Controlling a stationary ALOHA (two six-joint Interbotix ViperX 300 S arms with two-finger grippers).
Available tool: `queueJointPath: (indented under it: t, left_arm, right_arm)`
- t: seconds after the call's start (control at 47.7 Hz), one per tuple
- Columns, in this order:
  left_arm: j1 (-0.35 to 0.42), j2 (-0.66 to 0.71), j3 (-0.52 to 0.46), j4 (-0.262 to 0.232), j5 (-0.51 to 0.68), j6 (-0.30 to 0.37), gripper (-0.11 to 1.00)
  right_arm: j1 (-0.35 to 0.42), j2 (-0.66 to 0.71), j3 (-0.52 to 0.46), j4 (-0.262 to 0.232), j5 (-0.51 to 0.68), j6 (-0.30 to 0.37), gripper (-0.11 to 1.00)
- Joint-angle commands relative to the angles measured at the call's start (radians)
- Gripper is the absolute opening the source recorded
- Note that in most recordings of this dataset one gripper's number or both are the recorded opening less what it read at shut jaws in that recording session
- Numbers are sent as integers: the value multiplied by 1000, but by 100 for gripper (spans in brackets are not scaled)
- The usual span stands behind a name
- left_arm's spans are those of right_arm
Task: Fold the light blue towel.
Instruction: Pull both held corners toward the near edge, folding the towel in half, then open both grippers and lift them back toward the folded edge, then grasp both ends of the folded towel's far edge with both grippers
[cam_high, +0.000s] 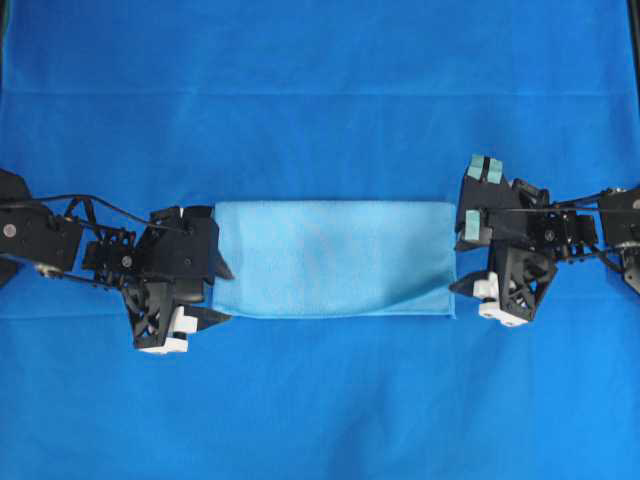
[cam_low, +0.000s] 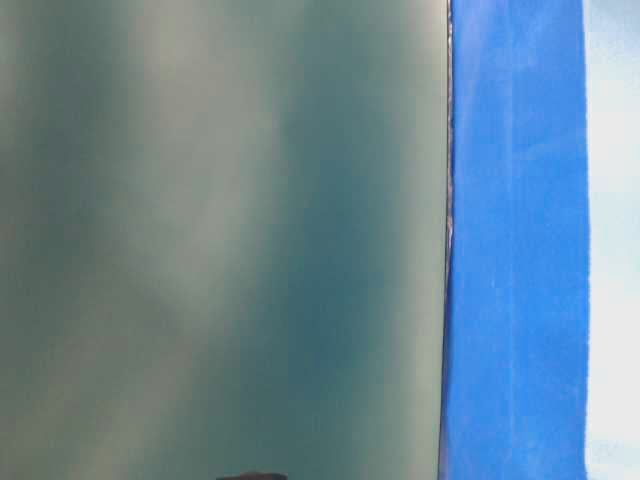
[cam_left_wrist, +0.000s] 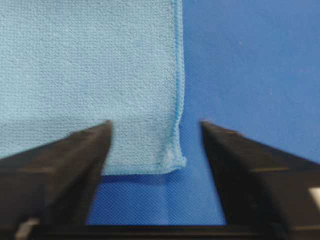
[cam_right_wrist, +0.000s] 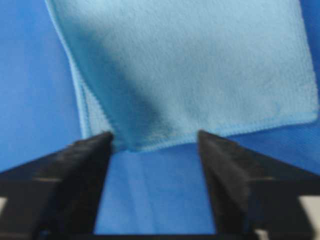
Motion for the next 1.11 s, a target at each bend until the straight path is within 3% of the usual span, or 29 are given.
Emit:
queueJointPath:
  t: [0.0, 0.042, 0.168, 0.335, 0.503, 0.712, 1.089]
  left_arm:
    - [-5, -34, -21, -2, -3, 11, 77]
    - [2, -46, -23, -2, -2, 15, 81]
    - [38, -83, -20, -2, 9, 46, 72]
    - [127, -97, -18, -2, 12, 95, 72]
    - [225, -94, -25, -2, 14, 155, 72]
    - [296, -63, -17, -2, 14, 198, 72]
    - [353, 60, -8, -2, -49, 202, 71]
  right_arm:
    - [3, -41, -20, -2, 3, -5, 61]
    - [3, -55, -20, -6, 3, -6, 61]
    - [2, -91, -20, -31, 3, -15, 62]
    - [-31, -126, -14, -89, 5, -15, 62]
    - [-114, -129, -15, -146, 3, -17, 62]
    - [-215, -74, -21, -192, -3, -18, 62]
    - [-285, 89, -15, -199, -100, -18, 61]
